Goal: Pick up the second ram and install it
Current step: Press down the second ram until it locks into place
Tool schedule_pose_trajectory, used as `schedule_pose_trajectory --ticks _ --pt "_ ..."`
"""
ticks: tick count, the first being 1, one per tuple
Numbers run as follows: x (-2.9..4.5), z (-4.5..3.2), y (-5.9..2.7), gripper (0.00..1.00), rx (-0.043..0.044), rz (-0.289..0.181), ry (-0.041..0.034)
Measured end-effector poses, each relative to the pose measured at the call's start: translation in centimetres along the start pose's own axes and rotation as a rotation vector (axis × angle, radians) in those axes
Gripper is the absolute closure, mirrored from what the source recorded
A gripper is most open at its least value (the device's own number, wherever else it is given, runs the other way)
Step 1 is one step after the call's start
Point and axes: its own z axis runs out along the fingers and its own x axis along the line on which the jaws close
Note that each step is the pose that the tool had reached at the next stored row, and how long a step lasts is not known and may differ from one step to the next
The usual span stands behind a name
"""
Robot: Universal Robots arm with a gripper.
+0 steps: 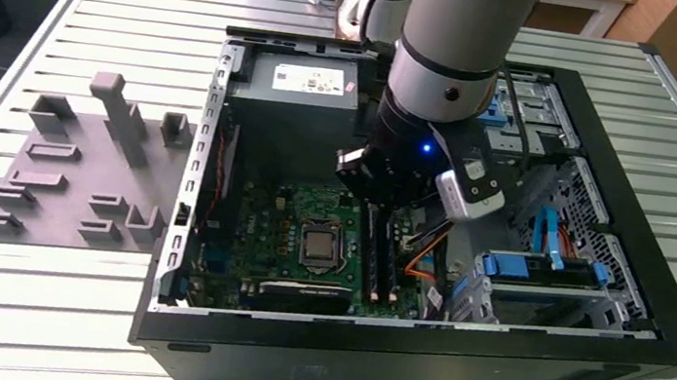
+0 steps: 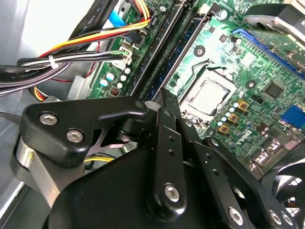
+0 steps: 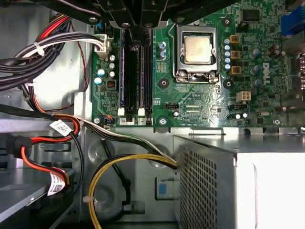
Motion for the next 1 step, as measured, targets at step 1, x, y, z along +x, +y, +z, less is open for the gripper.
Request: schedule_pose_trajectory --ticks 1 --pt "0.0 0.0 0.0 0.89 -0.0001 0.0 0.0"
